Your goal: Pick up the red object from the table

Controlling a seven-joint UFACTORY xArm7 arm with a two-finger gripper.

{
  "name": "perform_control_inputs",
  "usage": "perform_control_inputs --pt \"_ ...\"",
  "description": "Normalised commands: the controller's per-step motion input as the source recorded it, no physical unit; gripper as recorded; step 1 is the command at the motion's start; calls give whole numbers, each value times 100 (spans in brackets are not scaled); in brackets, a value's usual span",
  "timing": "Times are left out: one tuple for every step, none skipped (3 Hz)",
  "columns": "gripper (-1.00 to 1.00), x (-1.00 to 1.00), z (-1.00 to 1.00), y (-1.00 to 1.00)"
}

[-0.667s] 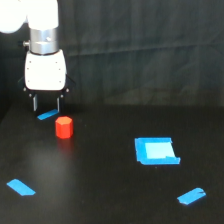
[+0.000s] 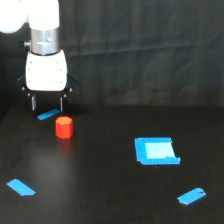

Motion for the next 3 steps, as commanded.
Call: perform_control_inputs --pt "99 69 -8 -85" --pt "93 57 -2 -81" --pt "100 60 5 -59"
